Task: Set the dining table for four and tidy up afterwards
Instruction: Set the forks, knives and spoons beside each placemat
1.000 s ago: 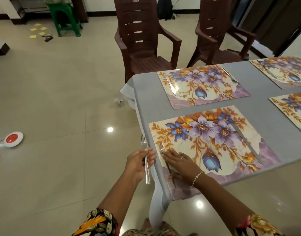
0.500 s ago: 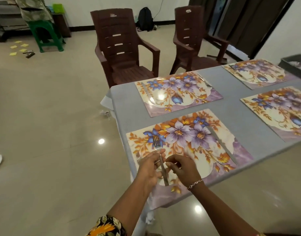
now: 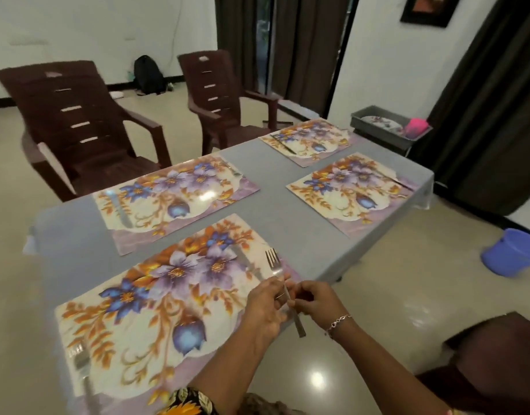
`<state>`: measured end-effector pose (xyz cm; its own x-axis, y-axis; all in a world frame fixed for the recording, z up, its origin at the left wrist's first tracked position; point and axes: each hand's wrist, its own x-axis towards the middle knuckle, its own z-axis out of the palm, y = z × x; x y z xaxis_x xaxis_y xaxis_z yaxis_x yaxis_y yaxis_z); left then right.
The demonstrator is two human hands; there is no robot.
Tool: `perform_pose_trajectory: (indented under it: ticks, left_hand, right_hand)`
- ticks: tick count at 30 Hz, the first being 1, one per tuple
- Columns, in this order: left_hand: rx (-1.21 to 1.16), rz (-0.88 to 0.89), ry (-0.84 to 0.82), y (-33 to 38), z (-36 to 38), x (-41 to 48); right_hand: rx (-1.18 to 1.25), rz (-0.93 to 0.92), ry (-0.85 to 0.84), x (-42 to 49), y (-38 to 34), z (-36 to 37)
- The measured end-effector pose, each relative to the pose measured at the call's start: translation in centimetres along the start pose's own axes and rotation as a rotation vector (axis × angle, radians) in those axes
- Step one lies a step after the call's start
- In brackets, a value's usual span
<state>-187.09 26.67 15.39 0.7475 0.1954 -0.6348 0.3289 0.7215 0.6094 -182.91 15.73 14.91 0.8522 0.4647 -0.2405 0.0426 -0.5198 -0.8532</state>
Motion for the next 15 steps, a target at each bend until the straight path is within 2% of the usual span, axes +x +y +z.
perform_pose_trajectory:
  ticks: [3,9,15]
  left_hand:
    - [0.042,-0.013,-0.037,-0.4,3.6,2.4]
    - [0.012,-0.02,0.053,0.3,9.2,9.7]
    - [-0.057,-0.049,0.129,3.3,14.7,17.1]
  right_hand:
    - [0.054,0.06,-0.002,1.2,1.2,-4.1]
    - [0.134,0.19,0.064,7.7,4.1,-12.0]
    - [0.041,0.294,0.031,16.9,6.3,-18.4]
